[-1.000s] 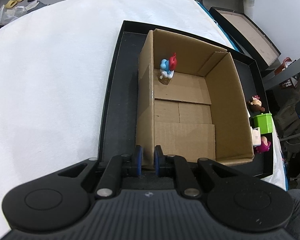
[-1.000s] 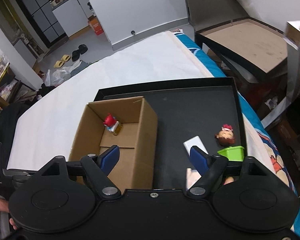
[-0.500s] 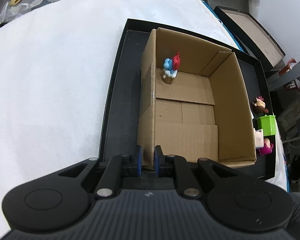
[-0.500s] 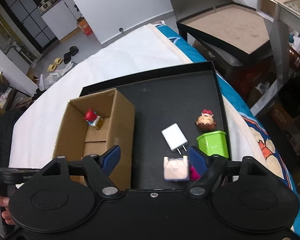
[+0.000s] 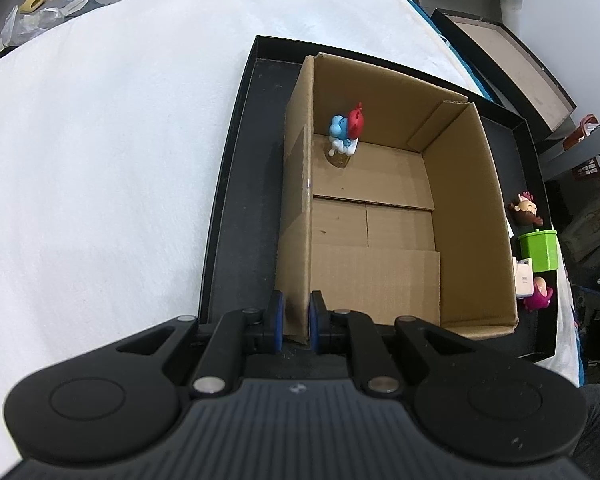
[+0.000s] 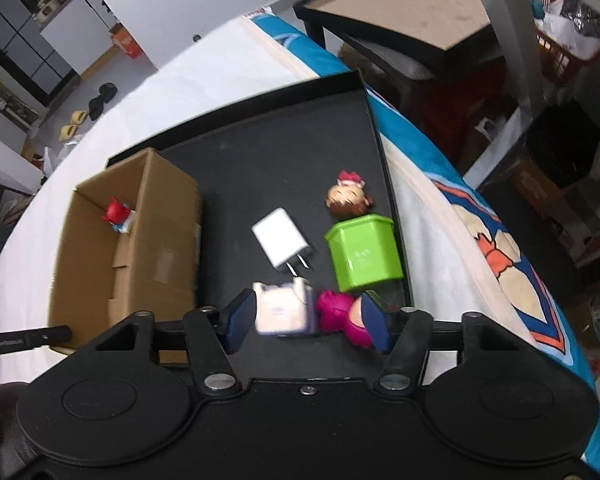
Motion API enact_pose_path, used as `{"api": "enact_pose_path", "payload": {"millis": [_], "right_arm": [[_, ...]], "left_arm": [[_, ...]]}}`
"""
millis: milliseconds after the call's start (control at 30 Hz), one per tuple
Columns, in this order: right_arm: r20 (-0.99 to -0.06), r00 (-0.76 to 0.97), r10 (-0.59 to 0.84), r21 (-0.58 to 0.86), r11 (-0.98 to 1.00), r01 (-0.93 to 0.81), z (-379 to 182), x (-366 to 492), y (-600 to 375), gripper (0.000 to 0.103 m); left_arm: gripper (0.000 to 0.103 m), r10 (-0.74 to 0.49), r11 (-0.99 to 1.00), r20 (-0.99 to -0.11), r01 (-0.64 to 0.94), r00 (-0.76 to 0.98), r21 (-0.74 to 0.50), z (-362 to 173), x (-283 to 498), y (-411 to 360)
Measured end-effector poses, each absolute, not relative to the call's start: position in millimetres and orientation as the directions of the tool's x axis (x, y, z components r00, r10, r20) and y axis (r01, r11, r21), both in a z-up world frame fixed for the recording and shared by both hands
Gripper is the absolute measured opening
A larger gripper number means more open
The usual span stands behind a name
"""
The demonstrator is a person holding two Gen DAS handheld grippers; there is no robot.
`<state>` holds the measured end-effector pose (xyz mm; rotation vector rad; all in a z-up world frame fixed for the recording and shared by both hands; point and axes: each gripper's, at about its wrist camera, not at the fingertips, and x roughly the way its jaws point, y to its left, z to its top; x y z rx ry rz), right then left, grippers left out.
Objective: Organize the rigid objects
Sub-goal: 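Move the right gripper back and grasp the magenta pig figure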
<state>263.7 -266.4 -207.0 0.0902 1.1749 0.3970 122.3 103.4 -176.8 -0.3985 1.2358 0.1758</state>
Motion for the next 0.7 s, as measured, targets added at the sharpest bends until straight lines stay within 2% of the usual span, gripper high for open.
{"api": "enact_pose_path", "payload": {"millis": [300,700], "right_arm": [[-0.914,0.270,0.302,0.211,0.924,-0.320,-234,272,-265,0.042],[-0.937,0.227,0.264,0.159,0.905,-0.395,-257,291,-254,0.042]], "left_arm": [[0.012,-0.076,0.915,-0.941,-0.353,0.329,-0.197,-177,122,103],[0.012,-0.067,0.913,-0.941,-0.359,0.333,-0.192,-176,121,103]]}}
